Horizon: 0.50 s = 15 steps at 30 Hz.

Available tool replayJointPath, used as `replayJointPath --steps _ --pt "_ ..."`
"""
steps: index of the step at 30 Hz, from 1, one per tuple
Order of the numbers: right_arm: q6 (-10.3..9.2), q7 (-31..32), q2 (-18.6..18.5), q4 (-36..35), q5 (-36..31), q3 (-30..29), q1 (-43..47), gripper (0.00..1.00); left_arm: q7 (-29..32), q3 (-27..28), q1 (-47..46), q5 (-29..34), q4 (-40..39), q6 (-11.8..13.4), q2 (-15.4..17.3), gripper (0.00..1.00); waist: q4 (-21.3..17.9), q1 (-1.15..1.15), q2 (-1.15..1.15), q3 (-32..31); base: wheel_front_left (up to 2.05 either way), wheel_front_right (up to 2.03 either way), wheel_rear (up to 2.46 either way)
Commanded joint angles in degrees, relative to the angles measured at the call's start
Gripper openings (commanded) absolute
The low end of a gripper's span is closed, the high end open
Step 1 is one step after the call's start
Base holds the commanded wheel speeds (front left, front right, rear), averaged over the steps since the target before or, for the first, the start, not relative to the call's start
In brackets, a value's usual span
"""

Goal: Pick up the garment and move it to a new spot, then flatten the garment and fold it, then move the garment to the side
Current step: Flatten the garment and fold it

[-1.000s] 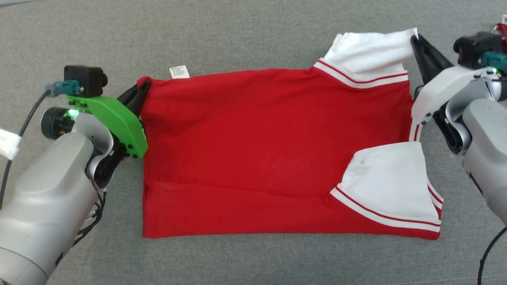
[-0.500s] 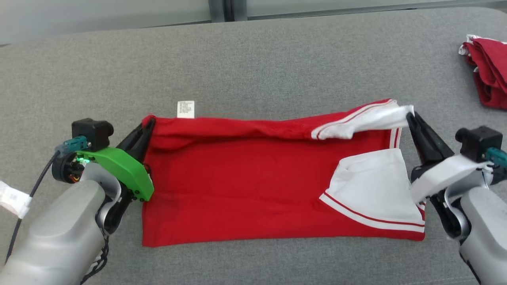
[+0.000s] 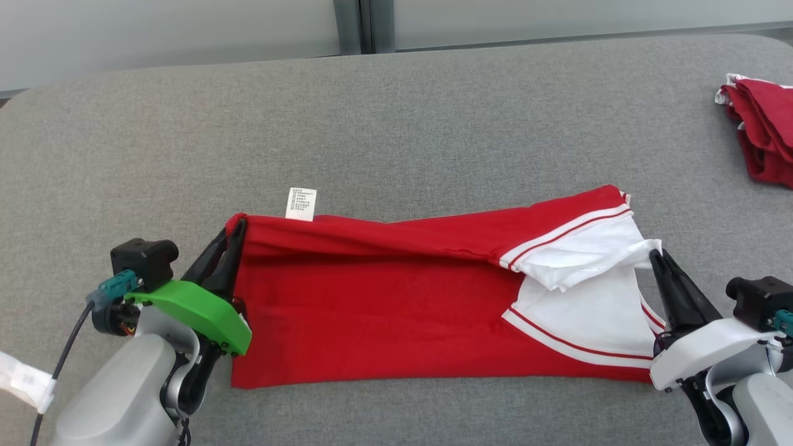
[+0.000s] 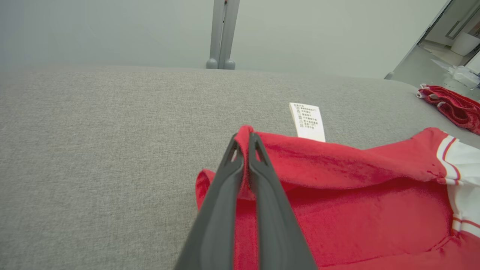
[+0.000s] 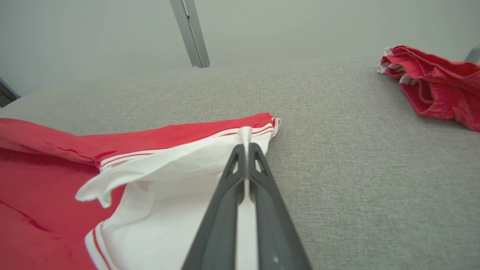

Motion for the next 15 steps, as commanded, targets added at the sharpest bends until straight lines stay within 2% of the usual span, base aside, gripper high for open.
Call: replayJointPath --steps 1,9,15 --pt "-0.12 0.3 0.3 -0.7 -0.4 -0.6 1.2 1.00 -0.1 1.6 2.0 0.9 -0.7 0.4 -0.3 1.00 -0.1 0.00 0.00 -0.5 0.00 0.00 0.00" --pt "-0.11 1.1 1.5 -3.3 -0.9 -3.8 5.2 1.00 -0.1 12.3 11.3 6.9 -5.1 1.4 -3.2 1.00 0.0 0.00 0.00 -2.6 0.00 0.00 0.00" --pt "-0.11 2.6 1.5 -2.5 -2.3 -5.1 4.4 1.00 -0.2 23.0 16.5 15.6 -10.5 2.6 -6.7 1.00 0.7 0.00 0.00 -3.0 0.00 0.00 0.00"
